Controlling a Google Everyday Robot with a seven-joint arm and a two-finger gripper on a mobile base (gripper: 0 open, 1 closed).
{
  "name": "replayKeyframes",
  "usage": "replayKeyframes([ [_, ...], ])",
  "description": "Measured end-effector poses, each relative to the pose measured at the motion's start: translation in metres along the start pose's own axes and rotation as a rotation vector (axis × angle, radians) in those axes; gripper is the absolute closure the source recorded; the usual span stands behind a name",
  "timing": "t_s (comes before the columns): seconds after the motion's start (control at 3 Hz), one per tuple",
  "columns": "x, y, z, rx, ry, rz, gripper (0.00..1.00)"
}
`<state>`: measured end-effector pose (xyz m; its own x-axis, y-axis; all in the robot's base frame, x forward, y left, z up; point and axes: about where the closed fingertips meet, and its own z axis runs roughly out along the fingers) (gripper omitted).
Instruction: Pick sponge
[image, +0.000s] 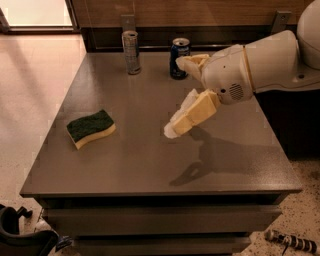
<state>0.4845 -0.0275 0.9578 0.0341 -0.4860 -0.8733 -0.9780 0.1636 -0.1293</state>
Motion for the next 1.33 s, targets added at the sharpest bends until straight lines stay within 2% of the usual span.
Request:
replayKeyframes([
  [0.33,0.012,-0.002,0.037,-0.034,0.011,0.006,0.0],
  [0.67,0.017,-0.009,0.077,-0.062,-0.024,0.003,0.0],
  [1.0,0.024,-0.014,0.122,-0.079,-0.074,0.041,0.0],
  [1.33,0.034,-0.016,0.149,-0.087,-0.092,0.071,0.0],
])
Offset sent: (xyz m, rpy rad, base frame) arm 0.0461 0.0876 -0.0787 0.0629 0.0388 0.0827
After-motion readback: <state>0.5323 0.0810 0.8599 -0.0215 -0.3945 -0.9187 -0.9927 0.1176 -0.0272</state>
